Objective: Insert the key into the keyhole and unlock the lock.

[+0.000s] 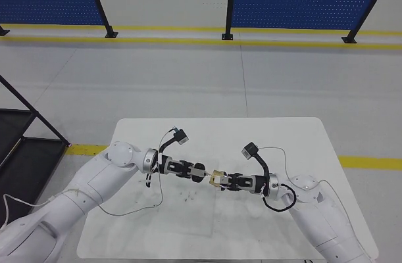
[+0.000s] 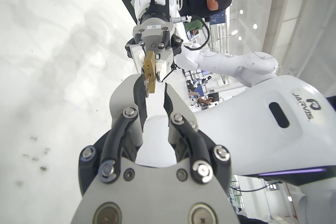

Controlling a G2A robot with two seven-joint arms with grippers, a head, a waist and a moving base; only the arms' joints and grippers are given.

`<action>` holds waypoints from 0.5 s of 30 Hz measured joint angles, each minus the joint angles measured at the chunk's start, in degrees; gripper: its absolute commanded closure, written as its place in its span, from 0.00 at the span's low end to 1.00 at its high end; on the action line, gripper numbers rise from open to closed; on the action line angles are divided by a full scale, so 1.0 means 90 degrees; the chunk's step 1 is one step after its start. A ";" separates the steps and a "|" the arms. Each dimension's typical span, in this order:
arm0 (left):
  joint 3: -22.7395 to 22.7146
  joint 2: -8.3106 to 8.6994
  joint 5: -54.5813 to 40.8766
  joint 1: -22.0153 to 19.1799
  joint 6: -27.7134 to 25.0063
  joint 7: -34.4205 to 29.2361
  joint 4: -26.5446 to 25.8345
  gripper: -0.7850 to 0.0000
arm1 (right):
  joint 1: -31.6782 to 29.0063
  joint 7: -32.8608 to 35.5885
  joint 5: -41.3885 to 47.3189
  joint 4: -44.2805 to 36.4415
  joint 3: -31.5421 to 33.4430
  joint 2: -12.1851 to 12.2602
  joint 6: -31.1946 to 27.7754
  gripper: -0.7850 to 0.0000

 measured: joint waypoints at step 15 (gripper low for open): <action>0.0055 -0.0111 -0.0028 -0.0056 0.0098 -0.0098 0.0174 1.00 | 0.0000 0.0000 0.0000 0.0000 0.0000 0.0000 0.0000 1.00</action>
